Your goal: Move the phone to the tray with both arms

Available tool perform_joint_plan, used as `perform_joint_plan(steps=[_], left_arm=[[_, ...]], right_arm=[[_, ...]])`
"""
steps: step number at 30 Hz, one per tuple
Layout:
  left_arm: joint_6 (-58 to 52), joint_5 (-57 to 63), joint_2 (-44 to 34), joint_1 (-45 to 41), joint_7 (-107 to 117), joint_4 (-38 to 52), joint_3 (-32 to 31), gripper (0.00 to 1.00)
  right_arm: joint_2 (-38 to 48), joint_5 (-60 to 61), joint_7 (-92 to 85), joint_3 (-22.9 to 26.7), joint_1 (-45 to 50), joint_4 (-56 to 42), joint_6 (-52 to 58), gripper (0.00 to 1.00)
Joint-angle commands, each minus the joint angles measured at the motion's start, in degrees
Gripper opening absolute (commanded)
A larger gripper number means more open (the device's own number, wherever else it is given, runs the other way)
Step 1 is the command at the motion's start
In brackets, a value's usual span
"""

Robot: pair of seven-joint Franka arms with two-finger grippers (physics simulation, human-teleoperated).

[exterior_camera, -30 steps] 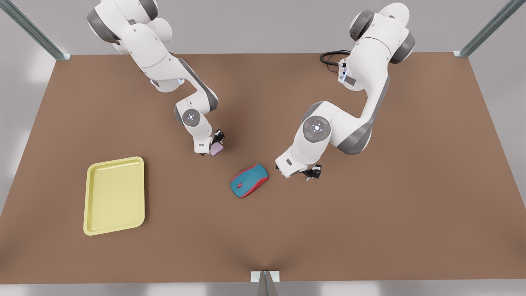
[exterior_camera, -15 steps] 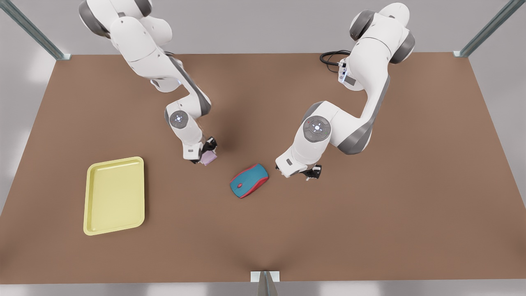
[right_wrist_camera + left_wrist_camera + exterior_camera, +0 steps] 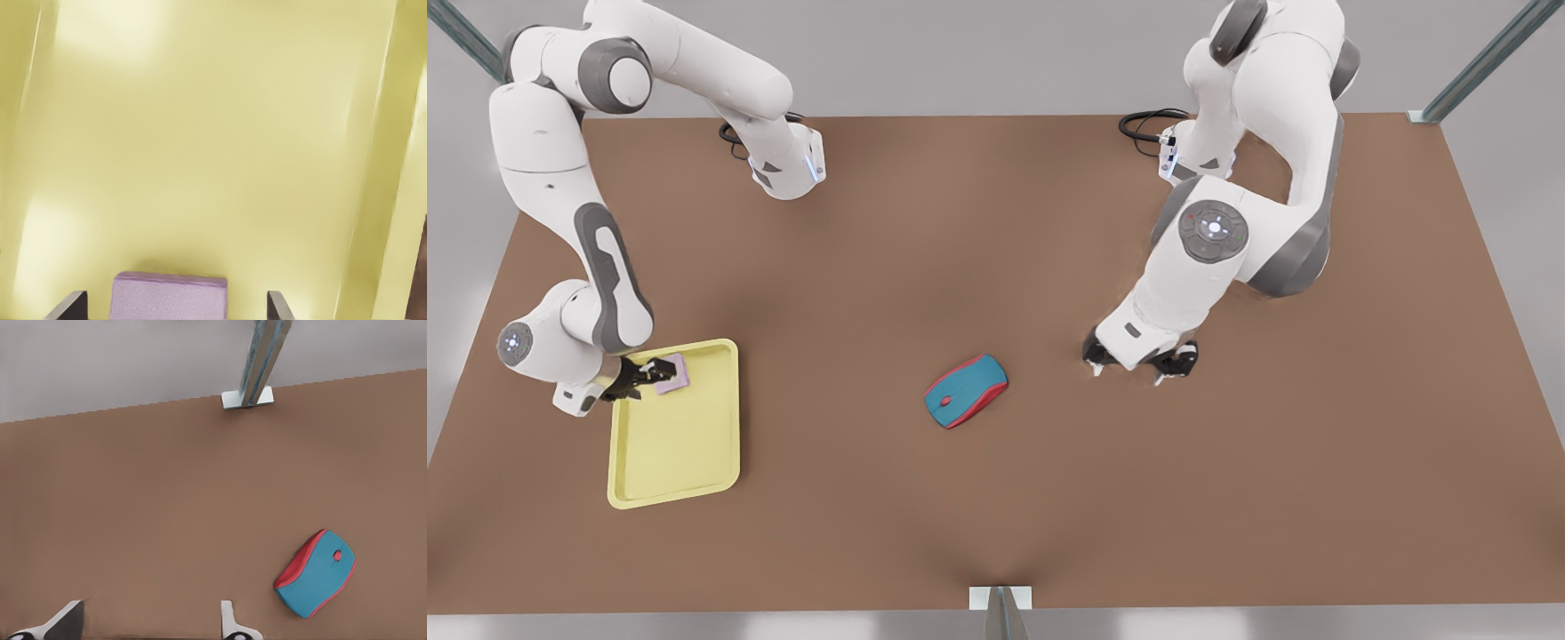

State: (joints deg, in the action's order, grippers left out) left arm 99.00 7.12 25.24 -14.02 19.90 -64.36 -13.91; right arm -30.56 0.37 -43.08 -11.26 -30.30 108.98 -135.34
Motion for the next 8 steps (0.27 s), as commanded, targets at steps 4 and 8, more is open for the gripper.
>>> perform_joint_plan(steps=[4, 8], left_arm=[[-20.4, -4.0, -6.9, 7.3, -22.0, -2.3, 1.8, 1.0], [-20.1, -4.0, -7.1, 7.4, -22.0, -3.2, 2.1, 1.0]], right_arm=[[13.7, -3.3, 28.8, -0.4, 16.5, -16.4, 34.6, 1.0], [21.2, -5.3, 49.1, 7.8, 29.1, -26.3, 43.8, 1.0]])
